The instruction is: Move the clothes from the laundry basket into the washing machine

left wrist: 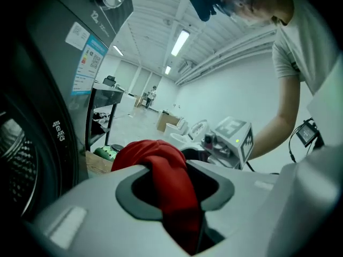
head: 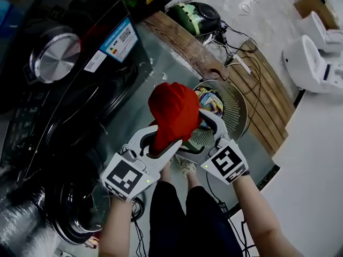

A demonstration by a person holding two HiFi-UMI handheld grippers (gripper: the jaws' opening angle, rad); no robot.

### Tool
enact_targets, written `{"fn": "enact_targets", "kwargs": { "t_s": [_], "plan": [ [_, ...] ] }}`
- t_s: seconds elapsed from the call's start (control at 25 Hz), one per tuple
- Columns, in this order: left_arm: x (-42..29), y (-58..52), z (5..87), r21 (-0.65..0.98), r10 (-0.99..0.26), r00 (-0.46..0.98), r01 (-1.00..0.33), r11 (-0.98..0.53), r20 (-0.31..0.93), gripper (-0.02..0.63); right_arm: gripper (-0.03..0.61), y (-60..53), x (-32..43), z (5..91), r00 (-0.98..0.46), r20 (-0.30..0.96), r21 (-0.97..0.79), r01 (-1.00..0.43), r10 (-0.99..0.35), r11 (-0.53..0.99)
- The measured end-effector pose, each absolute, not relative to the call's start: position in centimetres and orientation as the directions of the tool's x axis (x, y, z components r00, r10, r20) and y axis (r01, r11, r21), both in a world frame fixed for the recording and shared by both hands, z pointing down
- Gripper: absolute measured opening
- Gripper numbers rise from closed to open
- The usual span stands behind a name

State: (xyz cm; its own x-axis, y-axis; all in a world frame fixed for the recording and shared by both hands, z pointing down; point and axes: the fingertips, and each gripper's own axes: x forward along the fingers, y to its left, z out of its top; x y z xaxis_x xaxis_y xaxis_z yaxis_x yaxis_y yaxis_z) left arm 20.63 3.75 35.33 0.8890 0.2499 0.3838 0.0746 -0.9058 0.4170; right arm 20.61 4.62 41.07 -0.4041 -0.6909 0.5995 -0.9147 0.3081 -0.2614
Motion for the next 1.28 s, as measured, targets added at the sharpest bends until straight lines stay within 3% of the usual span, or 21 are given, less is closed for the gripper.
{"fn": "enact_targets", "kwargs": {
  "t_s": [0.2,0.32,0.4,0.64,0.84,1.0,1.16,1.28],
  "plan": [
    [18.8,3.9,34.3,0.398,0.129,0.927,-0.024,-0.917,0.352,0.138,0.416,4.1,17.9,41.0,-0.448,0.571,-0.244,-0.893,-0.688,0.379],
    [17.0,2.7,34.0,0.396,-0.012,0.937,-0.159,-0.904,0.349,0.138,0.242,3.7,16.2,40.3,-0.469,0.564,-0.217,-0.878,-0.680,0.426],
    [15.4,2.0,34.2,0.426,-0.119,0.926,-0.275,-0.862,0.358,0.147,0.163,3.5,15.1,39.9,-0.466,0.571,-0.191,-0.876,-0.677,0.442],
    [9.5,0.1,35.2,0.466,-0.396,0.830,-0.551,-0.693,0.392,0.257,0.135,2.1,11.4,39.3,-0.496,0.558,-0.150,-0.849,-0.665,0.507],
    [4.4,-0.9,36.6,0.457,-0.538,0.750,-0.662,-0.595,0.386,0.267,0.132,0.1,7.4,40.8,-0.520,0.531,-0.132,-0.831,-0.669,0.540],
    [-1.3,-2.6,38.7,0.419,-0.687,0.633,-0.766,-0.488,0.357,0.267,0.130,-2.8,5.1,43.9,-0.467,0.529,-0.119,-0.868,-0.709,0.482],
    [-4.5,-2.7,41.9,0.403,-0.723,0.582,-0.803,-0.439,0.372,0.264,0.127,-6.7,3.7,46.0,-0.430,0.493,-0.115,-0.894,-0.756,0.433],
    [-5.8,-2.8,44.1,0.420,-0.732,0.565,-0.811,-0.407,0.381,0.216,0.126,-10.1,2.0,47.0,-0.422,0.469,-0.080,-0.895,-0.776,0.439]
  ]
}}
